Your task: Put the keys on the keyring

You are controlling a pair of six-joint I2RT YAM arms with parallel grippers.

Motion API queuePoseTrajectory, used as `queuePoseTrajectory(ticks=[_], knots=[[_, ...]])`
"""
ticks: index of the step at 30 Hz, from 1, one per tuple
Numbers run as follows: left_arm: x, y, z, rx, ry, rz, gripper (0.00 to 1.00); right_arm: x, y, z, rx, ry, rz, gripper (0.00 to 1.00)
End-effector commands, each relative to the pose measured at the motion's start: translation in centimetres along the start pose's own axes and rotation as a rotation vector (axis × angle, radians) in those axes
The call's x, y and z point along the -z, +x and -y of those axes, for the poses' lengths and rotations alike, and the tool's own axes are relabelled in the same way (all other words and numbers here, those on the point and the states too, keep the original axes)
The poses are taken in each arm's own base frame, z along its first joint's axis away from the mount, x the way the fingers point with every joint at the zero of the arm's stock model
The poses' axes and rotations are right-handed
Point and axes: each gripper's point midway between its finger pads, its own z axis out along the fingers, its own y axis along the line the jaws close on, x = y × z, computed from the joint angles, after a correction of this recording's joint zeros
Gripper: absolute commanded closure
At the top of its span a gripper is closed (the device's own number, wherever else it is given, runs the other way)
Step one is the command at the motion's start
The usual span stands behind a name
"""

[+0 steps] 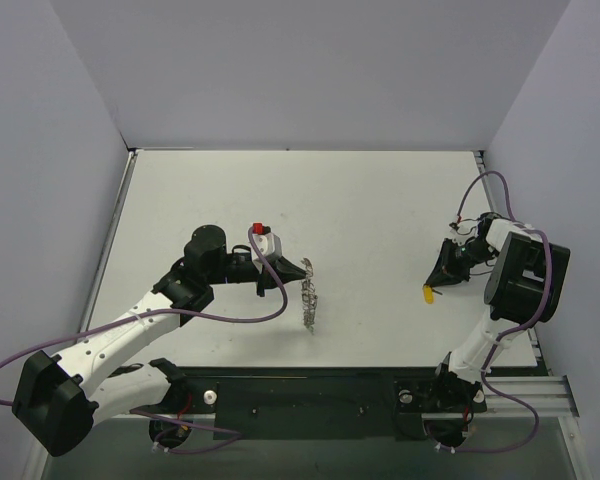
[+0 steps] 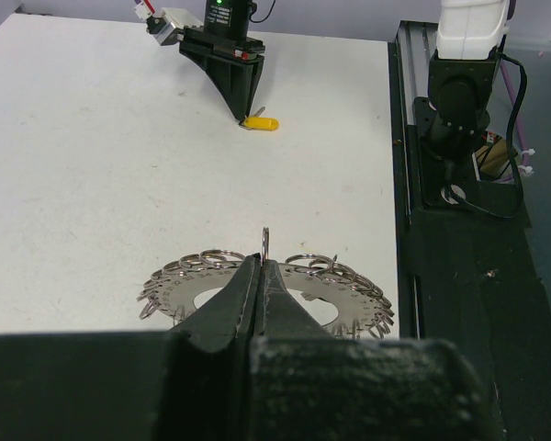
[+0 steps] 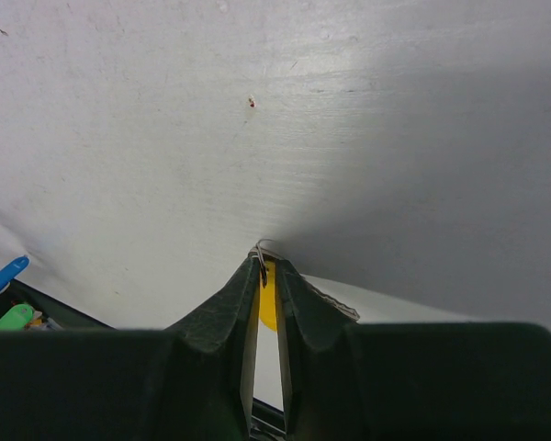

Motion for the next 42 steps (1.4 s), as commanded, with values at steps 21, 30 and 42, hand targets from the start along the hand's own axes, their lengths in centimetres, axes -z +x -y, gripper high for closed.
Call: queuePoseTrajectory(ticks=[21, 30, 42], knots=[[0.4, -4.5, 0.0, -0.103, 0.001, 0.096, 1.0, 0.6, 0.1, -0.8, 0.019, -0.014, -0.021, 0.98], [0.4, -4.4, 0.0, -0.103, 0.001, 0.094, 1.0, 1.1, -0.1, -1.3, 0.057, -0.04, 0.004, 1.0], [0.4, -4.1, 0.1, -0.102, 0.009, 0.09, 1.0, 2.4, -0.6, -2.8, 0.138, -0.094, 0.068, 1.0]])
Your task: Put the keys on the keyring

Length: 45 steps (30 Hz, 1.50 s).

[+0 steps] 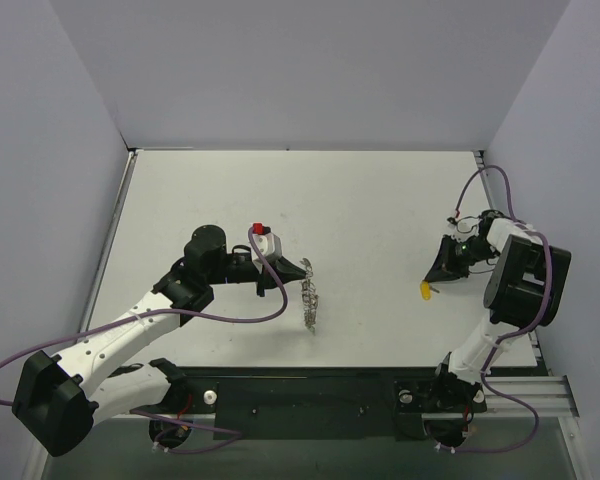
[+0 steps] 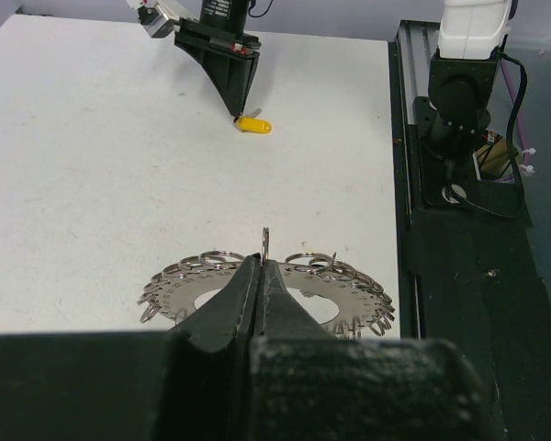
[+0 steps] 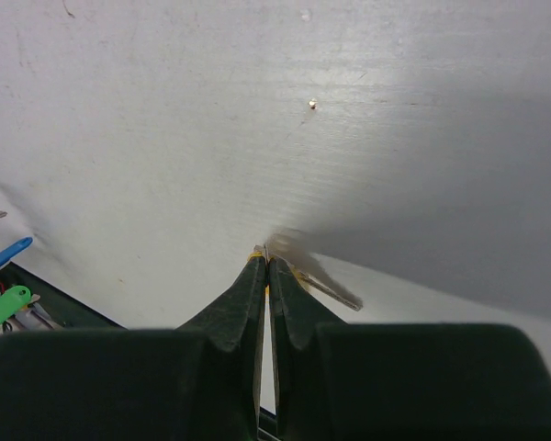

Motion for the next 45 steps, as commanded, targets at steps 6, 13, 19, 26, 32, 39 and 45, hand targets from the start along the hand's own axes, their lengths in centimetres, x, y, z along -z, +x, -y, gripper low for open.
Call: queuePoseTrajectory(ticks=[6, 13, 19, 26, 32, 39, 45], knots=[[0.3, -4.0, 0.0, -0.109, 0.008, 0.089, 1.0, 3.4, -1.2, -3.2, 0.124, -0.063, 0.12, 1.0], [0.5, -4.3, 0.0, -0.145, -0.006, 0.122, 1.0, 7.8, -2.0, -6.5, 0.324, -0.085, 0.27, 1.0], [0.1, -7.0, 0.8, -0.213, 0.032, 0.246, 1.0, 15.4, -2.3, -11.3, 0.721, -0.075, 0.394, 1.0], [-0.7, -11.1, 1.0, -0.388, 0.05, 0.33, 1.0, 21.3, 0.9, -18.4, 1.161, -0.165, 0.532, 1.0], [-0.7, -11.6, 1.6, -0.463, 0.056, 0.424, 1.0, 22.5, 3.9, -22.7, 1.429, -0.21, 0.611, 1.0], [-0.3, -10.1, 3.1, -0.588, 0.032, 0.428, 1.0, 20.0, 8.4, -25.9, 1.719, -0.301, 0.629, 1.0], [-0.3, -9.1, 3.7, -0.667, -0.002, 0.432, 1.0, 17.9, 8.9, -27.2, 1.778, -0.332, 0.659, 1.0]])
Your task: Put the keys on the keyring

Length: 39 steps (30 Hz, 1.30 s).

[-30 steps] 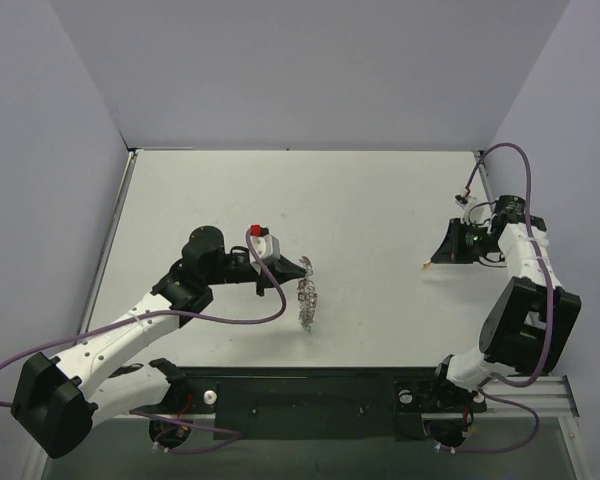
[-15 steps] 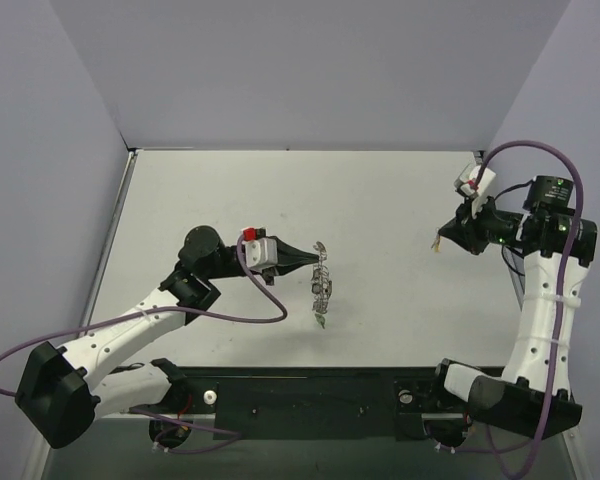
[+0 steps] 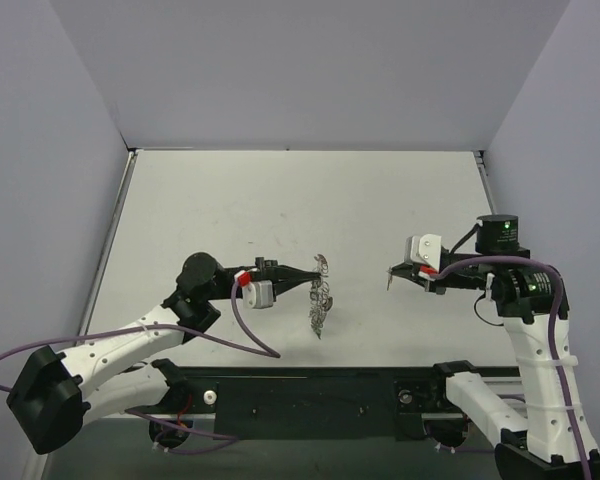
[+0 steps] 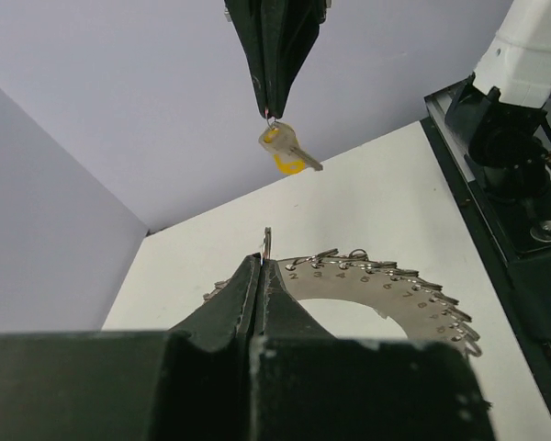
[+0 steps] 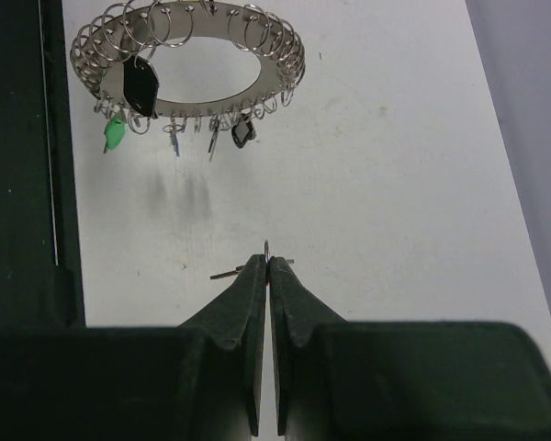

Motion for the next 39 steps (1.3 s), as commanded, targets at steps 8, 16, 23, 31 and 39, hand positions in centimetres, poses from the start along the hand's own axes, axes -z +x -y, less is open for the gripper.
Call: queuePoseTrajectory(ticks=[8, 16, 23, 31, 39], knots=[[0.0, -1.8, -1.2, -0.225, -0.102, 0.051, 1.0, -4.5, -2.4, -1.7, 0.255, -0.069, 0.137, 1.0], [0.0, -0.4, 0.4, -0.265, -0.092, -0.012, 1.0, -6.6, -3.3, -3.3, 0.294, -0.115, 0.213, 1.0], [-0.4, -0.2, 1.3, -0.258, -0.098, -0.011, 1.0, -7.3, -3.8, -4.2, 0.351, -0.105, 0.255, 1.0], [-0.7, -0.2, 1.6, -0.242, -0.132, 0.001, 1.0, -6.9, -4.0, -5.1, 0.344, -0.105, 0.291, 1.0], [-0.6, -0.8, 1.1, -0.212, -0.179, 0.023, 1.0, -7.0, -3.8, -5.5, 0.319, -0.105, 0.309, 1.0]])
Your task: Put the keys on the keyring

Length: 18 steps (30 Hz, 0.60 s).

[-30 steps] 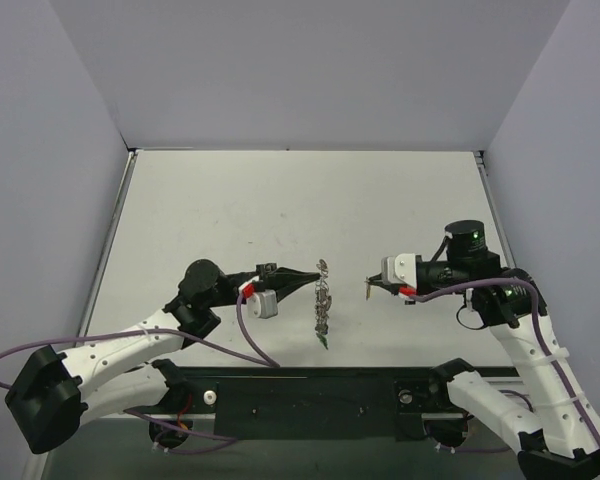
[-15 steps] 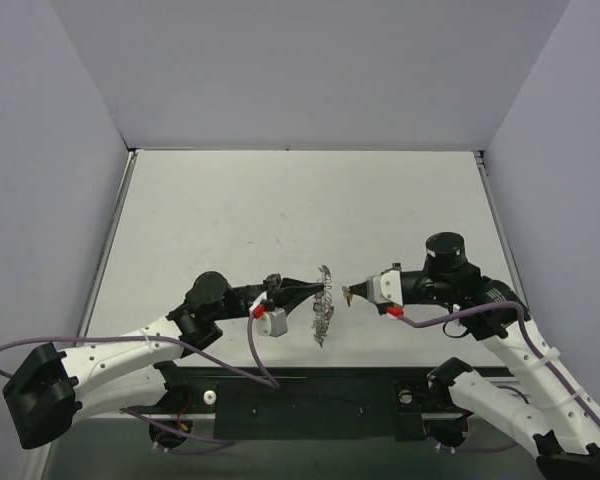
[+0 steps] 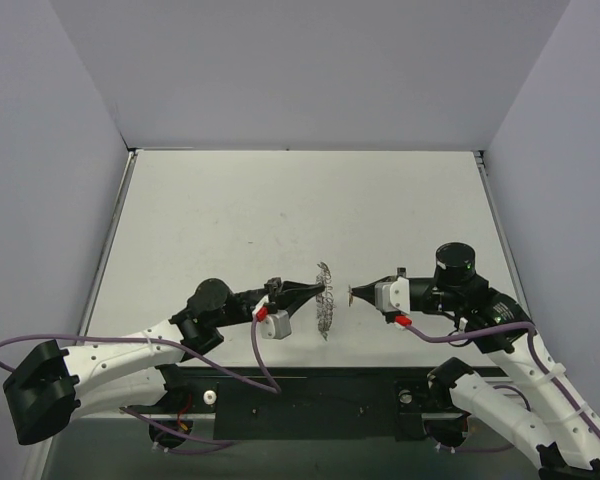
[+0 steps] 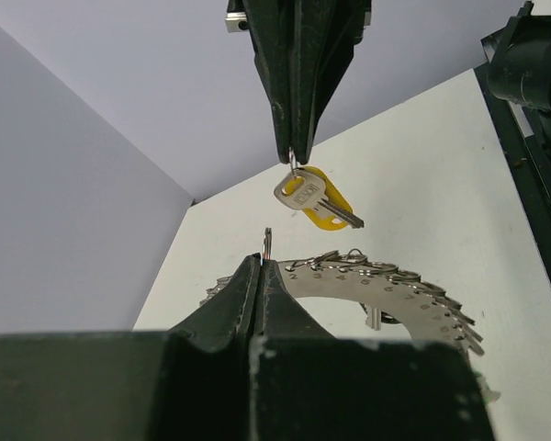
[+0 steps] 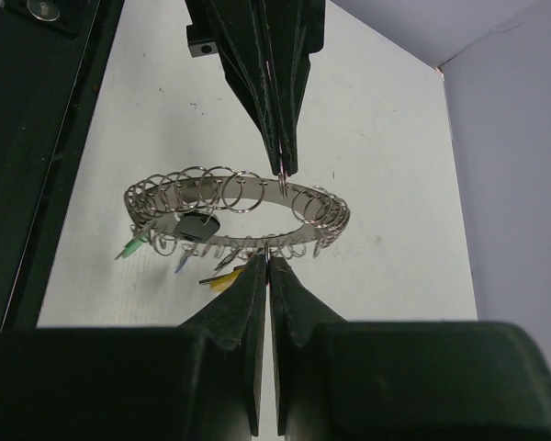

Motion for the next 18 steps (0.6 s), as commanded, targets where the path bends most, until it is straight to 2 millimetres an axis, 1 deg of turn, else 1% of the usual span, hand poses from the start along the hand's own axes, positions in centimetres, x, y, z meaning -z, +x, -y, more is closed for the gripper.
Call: queuePoseTrajectory(ticks=[1, 8, 9, 10, 13, 18], knots=[[-0.2, -3.3, -2.5, -0.041, -0.104, 0.105, 1.0, -0.4, -1.1, 0.0, 0.011, 0.0, 0.065, 1.0], [-0.5, -3.0, -1.7, -0.049, -0.082, 0.091, 1.0, -0.9, -0.9, 0.3, 0.026, 0.001, 0.071, 1.0], [-0.5, -2.9, -1.4, 0.021, -0.078, 0.091, 1.0, -1.0, -0.8, 0.3, 0.028, 0.001, 0.068, 1.0], [-0.5, -2.9, -1.6, -0.054, -0.076, 0.085, 1.0, -1.1, -0.9, 0.3, 0.032, -0.003, 0.07, 1.0], [-0.6, -2.7, -1.4, -0.059, -0.071, 0.079, 1.0, -1.2, -0.6, 0.3, 0.036, 0.0, 0.058, 1.0], [-0.7, -2.5, -1.2, -0.059, -0.06, 0.072, 1.0, -1.3, -0.3, -0.1, 0.092, -0.02, 0.046, 1.0]])
